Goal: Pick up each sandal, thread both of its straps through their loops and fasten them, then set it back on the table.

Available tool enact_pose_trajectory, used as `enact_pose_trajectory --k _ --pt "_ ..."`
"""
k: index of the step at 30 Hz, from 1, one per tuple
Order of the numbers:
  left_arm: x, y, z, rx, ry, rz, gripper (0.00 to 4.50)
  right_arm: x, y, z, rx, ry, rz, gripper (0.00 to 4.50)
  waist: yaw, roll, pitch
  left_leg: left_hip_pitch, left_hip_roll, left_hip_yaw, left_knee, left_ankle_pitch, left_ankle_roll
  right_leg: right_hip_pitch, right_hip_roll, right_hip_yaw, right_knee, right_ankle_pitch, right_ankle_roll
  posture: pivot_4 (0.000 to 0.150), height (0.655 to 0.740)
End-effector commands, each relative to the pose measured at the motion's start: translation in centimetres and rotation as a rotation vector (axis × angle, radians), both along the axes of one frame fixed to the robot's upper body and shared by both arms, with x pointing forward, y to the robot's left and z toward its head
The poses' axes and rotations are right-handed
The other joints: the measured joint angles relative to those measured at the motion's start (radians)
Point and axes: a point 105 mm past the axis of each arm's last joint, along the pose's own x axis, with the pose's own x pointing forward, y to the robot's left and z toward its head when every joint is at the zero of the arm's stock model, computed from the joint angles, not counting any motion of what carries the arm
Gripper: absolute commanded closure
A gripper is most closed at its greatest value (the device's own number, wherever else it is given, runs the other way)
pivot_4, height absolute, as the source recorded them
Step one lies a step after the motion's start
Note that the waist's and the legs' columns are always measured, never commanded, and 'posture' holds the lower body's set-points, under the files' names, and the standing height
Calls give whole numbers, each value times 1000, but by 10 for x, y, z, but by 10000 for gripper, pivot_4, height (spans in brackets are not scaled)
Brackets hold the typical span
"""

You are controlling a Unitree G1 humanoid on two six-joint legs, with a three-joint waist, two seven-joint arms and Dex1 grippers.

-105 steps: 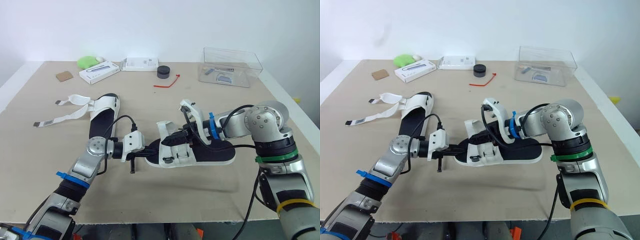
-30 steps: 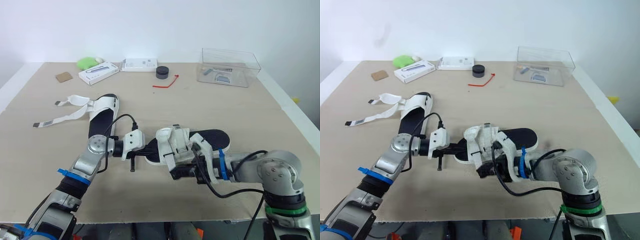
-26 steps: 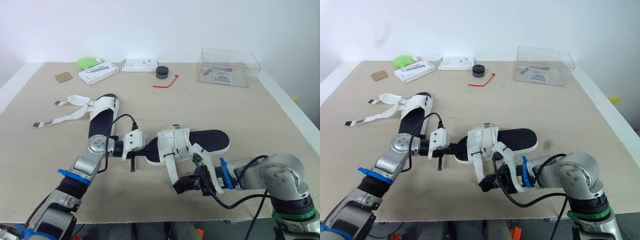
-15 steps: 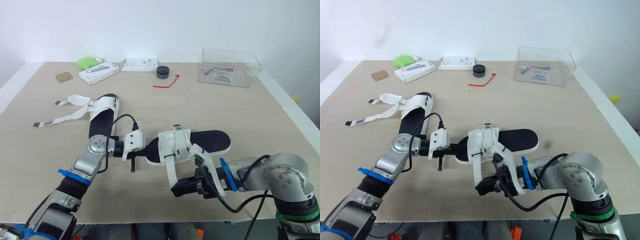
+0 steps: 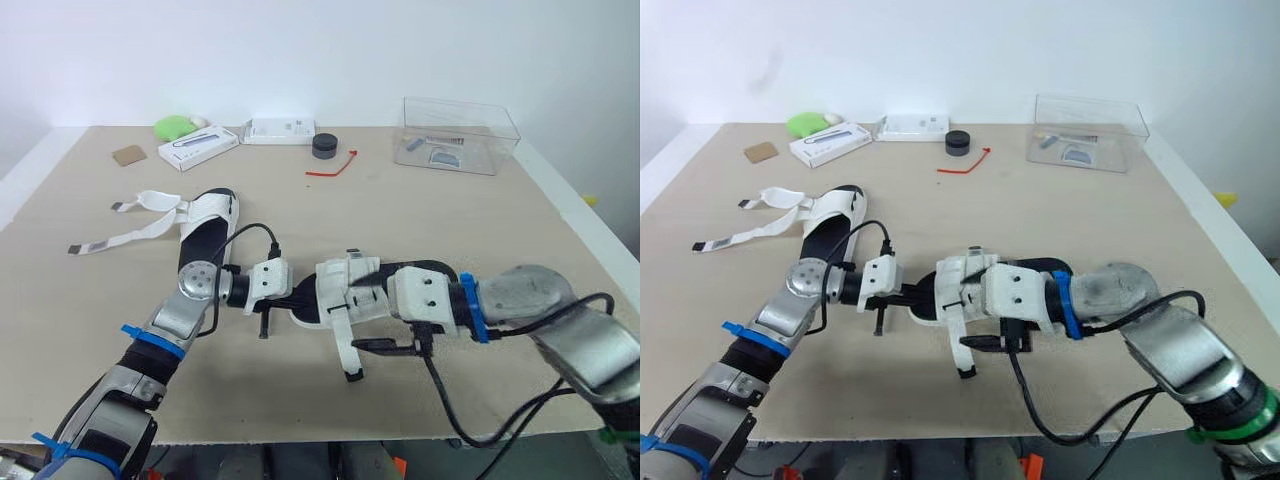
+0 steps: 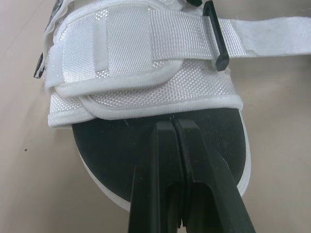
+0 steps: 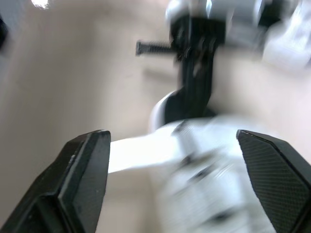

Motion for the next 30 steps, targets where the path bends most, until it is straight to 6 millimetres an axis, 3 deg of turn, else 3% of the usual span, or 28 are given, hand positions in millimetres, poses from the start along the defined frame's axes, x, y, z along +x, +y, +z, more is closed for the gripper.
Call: enact_pose_trajectory --k 1,9,13,19,28,30 --pt "-2 5 -21 70 53 23 45000 -10 -3 -18 -151 -343 303 269 0 0 0 0 0 0 0 0 0 0 0 0 0 0 0 1500 7400" --pt "-5 8 -22 61 67 35 45000 -4 -16 -47 -228 -539 544 269 0 -1 1 6 0 9 0 0 0 2 -1 7 1 0 -5 1500 7400" --pt "-5 8 -21 55 67 42 45000 7 -12 -46 -236 -614 566 269 -1 -1 1 10 1 11 0 0 0 3 0 9 1 1 -7 1500 7400" --pt "-7 8 -23 56 75 45 45000 -3 1 -42 -178 -619 631 269 -1 -1 1 11 1 13 -1 0 0 3 0 11 1 5 -13 1500 7400" --pt "-8 9 -24 56 81 53 45000 -7 0 -48 -196 -566 641 269 -1 -1 1 11 1 13 -2 0 0 3 0 12 1 4 -14 1500 7400" --pt "-8 8 -25 55 83 53 45000 -4 2 -48 -191 -559 626 5357 -1 -1 1 11 1 13 -2 0 0 3 1 12 1 4 -14 1500 7400"
